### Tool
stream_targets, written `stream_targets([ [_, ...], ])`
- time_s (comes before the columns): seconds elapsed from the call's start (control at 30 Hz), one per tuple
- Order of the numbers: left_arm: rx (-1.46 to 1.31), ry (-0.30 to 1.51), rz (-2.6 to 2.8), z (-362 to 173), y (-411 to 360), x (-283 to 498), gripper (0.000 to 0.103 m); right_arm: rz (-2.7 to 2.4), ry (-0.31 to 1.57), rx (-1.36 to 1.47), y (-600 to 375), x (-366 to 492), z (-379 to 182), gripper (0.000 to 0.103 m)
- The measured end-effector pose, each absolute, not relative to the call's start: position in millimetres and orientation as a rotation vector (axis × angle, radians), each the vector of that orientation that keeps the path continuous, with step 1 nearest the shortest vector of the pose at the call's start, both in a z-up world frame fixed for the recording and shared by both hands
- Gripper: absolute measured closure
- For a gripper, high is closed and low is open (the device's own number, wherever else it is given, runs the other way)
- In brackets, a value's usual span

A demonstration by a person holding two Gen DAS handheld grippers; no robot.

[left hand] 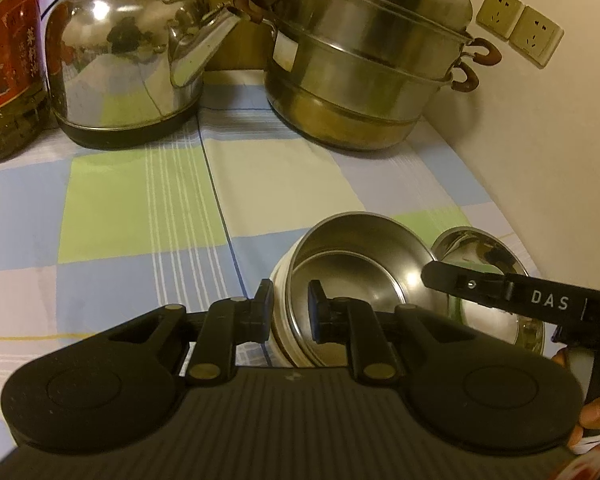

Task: Organize plates and bowls
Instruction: 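Close both grippers on the rim of the bowl stack, then lift the bowl stack and carry it toward the steel plate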

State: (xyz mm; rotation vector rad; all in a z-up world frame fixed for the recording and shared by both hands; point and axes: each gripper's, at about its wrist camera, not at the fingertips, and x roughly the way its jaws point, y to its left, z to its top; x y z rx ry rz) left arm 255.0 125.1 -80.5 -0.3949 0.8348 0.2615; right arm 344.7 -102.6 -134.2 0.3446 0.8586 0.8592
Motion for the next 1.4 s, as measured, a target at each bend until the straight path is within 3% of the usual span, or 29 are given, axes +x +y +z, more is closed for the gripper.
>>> stream_targets([
  [0.53, -0.424, 0.865, 0.272, -81, 134, 264, 0.091, 0.741, 1.065, 0.508, -104, 366, -135, 0.087],
  [0.87, -0.414, 0.865, 0.277, -81, 131, 266, 0.09, 0.742, 1.048, 0.475, -102, 363, -134, 0.087],
  [1.0, -0.426, 0.873, 0.29, -83, 134, 265, 0.078, 0.744, 1.013, 0.405, -99, 356, -129, 0.086],
  [1.07, -0.434, 0.88, 0.295, -84, 135, 266, 0.072, 0.736, 0.993, 0.363, -97, 354, -127, 0.078],
  [1.13, -0.444, 0.891, 0.293, -86, 137, 267, 0.069, 0.722, 0.985, 0.339, -96, 354, -128, 0.058],
  [1.4, -0.467, 0.925, 0.264, -99, 133, 274, 0.069, 0.712, 1.036, 0.341, -84, 357, -151, 0.057],
])
